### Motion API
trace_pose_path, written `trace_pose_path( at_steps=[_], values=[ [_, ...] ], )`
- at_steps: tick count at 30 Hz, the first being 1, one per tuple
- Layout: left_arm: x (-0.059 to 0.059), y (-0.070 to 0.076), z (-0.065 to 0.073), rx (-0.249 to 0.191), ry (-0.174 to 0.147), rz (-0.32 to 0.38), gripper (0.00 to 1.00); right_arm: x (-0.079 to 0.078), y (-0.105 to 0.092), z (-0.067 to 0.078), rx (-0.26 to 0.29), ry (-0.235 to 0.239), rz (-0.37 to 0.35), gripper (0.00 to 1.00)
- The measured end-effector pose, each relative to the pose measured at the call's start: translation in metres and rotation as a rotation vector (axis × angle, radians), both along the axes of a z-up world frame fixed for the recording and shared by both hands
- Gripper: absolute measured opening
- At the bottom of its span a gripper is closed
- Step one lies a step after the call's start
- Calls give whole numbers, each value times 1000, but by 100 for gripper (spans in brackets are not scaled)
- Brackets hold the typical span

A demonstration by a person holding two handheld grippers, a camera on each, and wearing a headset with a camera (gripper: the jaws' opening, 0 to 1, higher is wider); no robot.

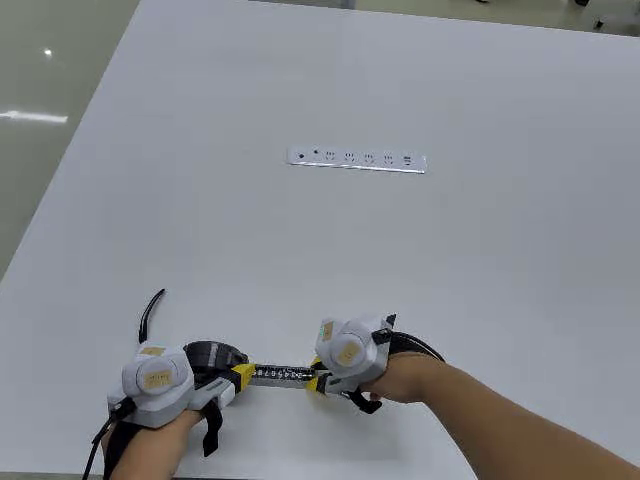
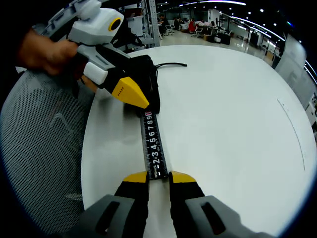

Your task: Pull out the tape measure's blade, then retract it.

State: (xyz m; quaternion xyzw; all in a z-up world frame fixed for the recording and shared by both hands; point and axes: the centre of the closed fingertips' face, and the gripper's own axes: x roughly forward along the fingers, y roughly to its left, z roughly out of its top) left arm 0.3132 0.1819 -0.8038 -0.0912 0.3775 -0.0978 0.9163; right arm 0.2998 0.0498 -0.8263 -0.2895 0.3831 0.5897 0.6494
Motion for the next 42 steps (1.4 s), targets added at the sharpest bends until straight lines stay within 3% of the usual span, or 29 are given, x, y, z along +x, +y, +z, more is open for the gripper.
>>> trace_pose_path(
  at_steps=[42],
  values=[
    [0,1,0,-12,-2,5,63,0,34,1,57,11,8,14]
  ],
)
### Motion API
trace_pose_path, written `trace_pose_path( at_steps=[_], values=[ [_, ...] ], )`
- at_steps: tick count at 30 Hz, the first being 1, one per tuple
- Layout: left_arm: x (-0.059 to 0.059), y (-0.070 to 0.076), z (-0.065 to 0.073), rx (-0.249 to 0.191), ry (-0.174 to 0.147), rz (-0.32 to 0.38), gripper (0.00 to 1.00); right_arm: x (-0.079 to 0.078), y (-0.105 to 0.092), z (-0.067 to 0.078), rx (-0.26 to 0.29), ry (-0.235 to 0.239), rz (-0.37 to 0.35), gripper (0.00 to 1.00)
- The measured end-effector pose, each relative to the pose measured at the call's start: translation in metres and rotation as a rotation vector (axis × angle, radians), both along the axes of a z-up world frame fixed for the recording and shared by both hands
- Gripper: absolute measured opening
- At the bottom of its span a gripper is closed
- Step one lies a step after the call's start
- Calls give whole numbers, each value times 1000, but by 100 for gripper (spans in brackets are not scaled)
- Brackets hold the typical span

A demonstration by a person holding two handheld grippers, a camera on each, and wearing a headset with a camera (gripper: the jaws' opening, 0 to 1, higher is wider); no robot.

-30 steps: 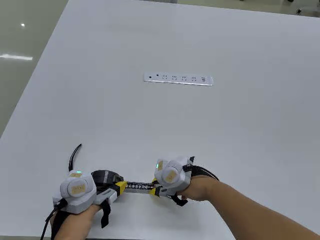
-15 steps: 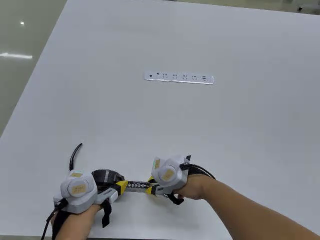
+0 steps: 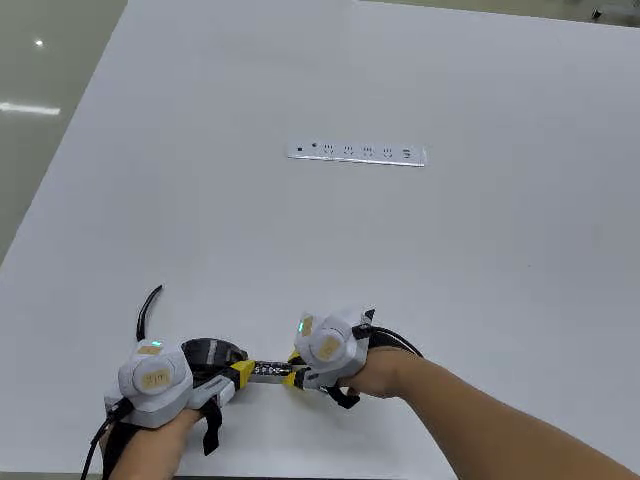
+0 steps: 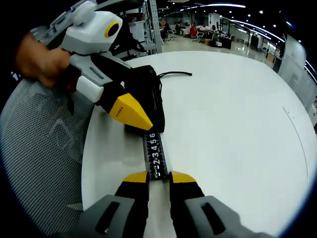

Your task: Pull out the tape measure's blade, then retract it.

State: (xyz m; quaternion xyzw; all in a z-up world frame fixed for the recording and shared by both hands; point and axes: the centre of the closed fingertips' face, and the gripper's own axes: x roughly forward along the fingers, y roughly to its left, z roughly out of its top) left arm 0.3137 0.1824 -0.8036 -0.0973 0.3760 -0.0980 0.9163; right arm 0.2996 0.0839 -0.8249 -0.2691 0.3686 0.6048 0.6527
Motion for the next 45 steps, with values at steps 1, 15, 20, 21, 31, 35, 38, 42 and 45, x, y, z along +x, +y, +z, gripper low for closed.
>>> trace_pose_path(
  at_steps=[1,15,20,21,31,35,38,42,45],
  values=[
    [0,0,0,0,0,0,63,0,1,-1,0,0,0,14],
    [-1,0,0,-6,2,0,63,0,16,-1,23,8,-2,14],
    [-1,0,0,-9,4,-2,63,0,21,-2,32,15,-6,14],
    [-1,0,0,-9,3,-1,63,0,22,-1,33,16,-5,14],
    [0,0,0,-8,3,0,63,0,31,-2,44,15,-3,14],
    [0,0,0,-7,3,0,63,0,33,-2,46,22,-6,14],
    [0,0,0,-8,4,0,63,-1,36,-2,49,15,3,14],
    [0,0,0,-8,4,0,63,-1,38,-1,57,14,5,14],
    [0,0,-1,-9,4,1,63,-1,41,-2,62,14,9,14]
  ],
)
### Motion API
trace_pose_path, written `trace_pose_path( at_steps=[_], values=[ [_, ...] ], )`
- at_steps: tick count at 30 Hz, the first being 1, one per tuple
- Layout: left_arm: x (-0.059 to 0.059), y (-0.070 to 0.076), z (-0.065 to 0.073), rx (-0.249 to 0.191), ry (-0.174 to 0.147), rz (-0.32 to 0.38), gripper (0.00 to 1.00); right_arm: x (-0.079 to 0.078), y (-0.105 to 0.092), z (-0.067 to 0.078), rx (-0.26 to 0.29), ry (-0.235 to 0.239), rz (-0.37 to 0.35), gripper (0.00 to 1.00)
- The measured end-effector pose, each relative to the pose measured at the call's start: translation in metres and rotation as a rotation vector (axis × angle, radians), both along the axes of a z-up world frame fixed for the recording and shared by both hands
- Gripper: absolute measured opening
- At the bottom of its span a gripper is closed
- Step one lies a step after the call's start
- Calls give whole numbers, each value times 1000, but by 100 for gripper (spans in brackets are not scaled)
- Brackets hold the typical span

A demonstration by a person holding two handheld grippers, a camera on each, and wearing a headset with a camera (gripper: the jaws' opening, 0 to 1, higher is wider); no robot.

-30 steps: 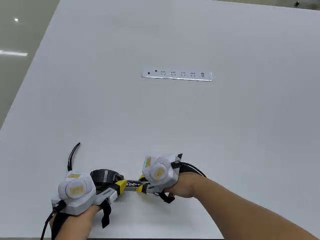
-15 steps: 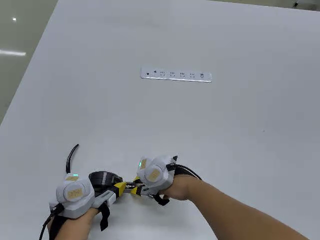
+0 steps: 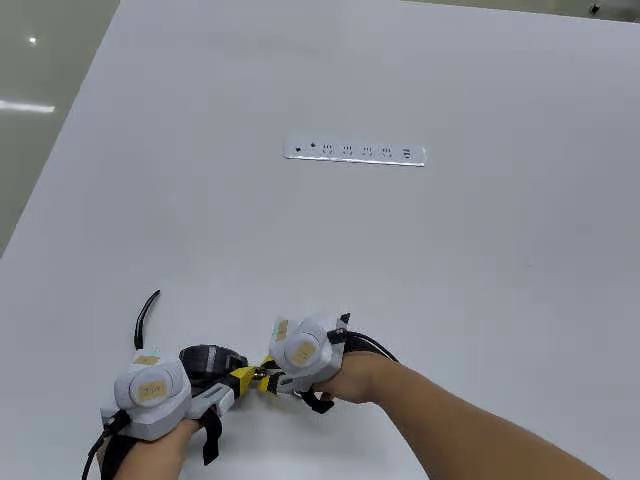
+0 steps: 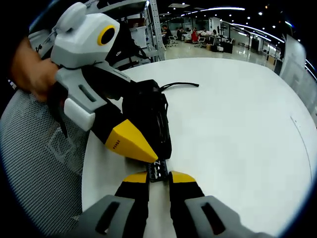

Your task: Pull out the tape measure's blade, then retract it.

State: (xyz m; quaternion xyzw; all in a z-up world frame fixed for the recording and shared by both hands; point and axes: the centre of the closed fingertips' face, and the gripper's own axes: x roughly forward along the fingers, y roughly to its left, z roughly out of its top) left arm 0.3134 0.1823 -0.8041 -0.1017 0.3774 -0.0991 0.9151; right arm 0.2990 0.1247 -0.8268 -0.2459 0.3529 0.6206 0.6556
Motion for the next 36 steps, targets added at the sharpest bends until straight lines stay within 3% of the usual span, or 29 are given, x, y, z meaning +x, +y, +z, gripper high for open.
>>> trace_pose_path(
  at_steps=[15,36],
  values=[
    [0,0,0,-4,0,0,63,-1,13,2,12,-9,20,14],
    [0,0,0,8,-6,0,64,-2,13,1,2,-37,31,15]
  ],
)
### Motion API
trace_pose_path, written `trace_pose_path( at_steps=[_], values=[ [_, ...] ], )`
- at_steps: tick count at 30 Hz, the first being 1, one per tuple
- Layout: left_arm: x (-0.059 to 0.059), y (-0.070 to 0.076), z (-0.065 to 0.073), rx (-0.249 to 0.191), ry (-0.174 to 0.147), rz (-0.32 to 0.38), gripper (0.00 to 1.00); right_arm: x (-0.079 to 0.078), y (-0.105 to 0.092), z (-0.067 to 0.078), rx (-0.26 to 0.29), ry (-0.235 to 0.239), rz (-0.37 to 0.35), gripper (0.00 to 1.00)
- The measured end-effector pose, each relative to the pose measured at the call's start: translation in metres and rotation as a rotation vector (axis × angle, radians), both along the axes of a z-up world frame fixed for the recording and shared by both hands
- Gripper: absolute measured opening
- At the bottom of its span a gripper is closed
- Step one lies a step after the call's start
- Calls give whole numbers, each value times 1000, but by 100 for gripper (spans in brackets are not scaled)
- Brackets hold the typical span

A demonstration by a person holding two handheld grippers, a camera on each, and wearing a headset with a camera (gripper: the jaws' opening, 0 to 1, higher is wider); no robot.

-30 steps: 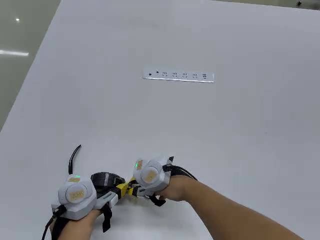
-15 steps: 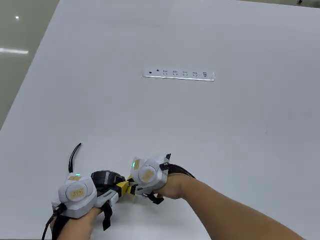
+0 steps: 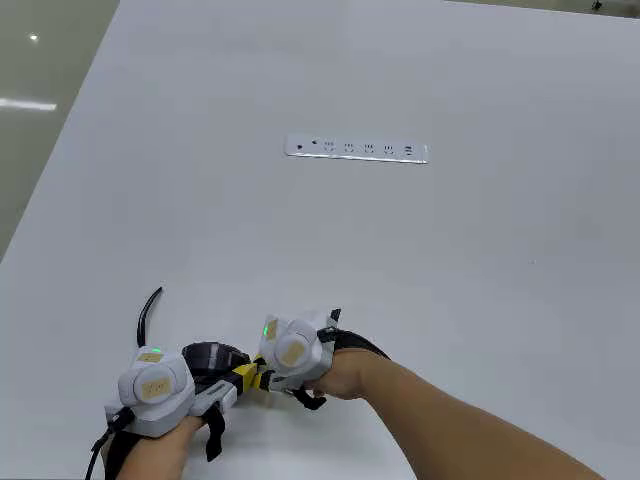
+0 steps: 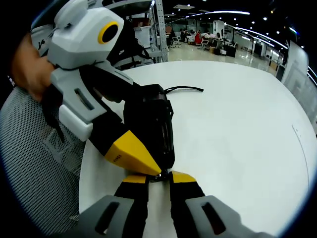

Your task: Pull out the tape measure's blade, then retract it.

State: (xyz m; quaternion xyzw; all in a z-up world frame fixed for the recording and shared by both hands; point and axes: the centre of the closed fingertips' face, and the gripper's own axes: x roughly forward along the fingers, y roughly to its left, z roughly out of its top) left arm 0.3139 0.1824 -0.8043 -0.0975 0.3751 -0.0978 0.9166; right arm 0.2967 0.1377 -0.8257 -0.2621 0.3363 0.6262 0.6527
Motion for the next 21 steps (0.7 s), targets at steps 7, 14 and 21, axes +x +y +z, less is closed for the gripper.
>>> trace_pose_path(
  at_steps=[7,14,21],
  values=[
    [-1,-1,0,5,7,-7,66,2,-3,1,13,-4,-80,17],
    [1,2,13,40,-8,-89,70,1,-11,11,42,-34,-113,19],
    [-3,0,31,59,-79,-273,90,3,-40,24,53,-47,-189,28]
  ],
)
